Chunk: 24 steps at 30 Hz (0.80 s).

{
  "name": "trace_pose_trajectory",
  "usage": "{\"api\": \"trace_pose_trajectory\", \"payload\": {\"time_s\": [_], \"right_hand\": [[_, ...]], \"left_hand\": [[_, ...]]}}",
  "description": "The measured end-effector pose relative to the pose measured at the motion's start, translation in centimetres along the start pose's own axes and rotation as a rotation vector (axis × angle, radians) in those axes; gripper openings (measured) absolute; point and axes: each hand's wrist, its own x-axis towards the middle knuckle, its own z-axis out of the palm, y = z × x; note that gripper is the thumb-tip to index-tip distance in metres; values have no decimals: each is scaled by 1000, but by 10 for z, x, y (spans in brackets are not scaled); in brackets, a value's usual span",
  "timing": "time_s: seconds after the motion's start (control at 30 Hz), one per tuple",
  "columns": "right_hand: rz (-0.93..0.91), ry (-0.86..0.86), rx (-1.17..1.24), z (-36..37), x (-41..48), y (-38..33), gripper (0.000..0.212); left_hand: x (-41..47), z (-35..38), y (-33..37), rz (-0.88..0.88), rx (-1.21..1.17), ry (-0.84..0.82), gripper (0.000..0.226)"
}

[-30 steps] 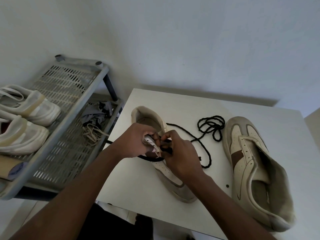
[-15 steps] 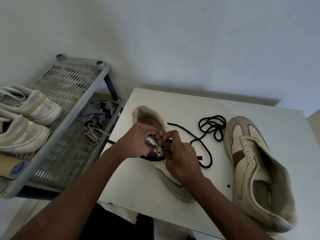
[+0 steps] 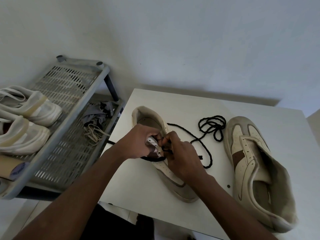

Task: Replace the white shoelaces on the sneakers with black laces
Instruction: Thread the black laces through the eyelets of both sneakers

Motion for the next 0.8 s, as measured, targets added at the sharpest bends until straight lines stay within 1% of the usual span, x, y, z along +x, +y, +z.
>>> {"api": "trace_pose_trajectory", "payload": {"time_s": [0.03,0.13,0.37,0.47,0.63,0.8], "right_hand": [[4,21,27,0,-1,0,46],[32,77,86,4,-3,-2,37],[45,135,111,8,-3,-1,31],[67,174,154,11,-4,-1,34],[119,199,200,15,-5,-2,47],[164,226,185,17,-7,-6,46]], "left_hand": [[0,0,0,0,0,-3,29],[0,1,0,1,6,0,32],[0,3,0,0,-5,14,31],[1,4,-1,-7,-5,14,28],[1,4,-2,-13,2,16,26],[1,4,-1,-25,16,21,36]]}}
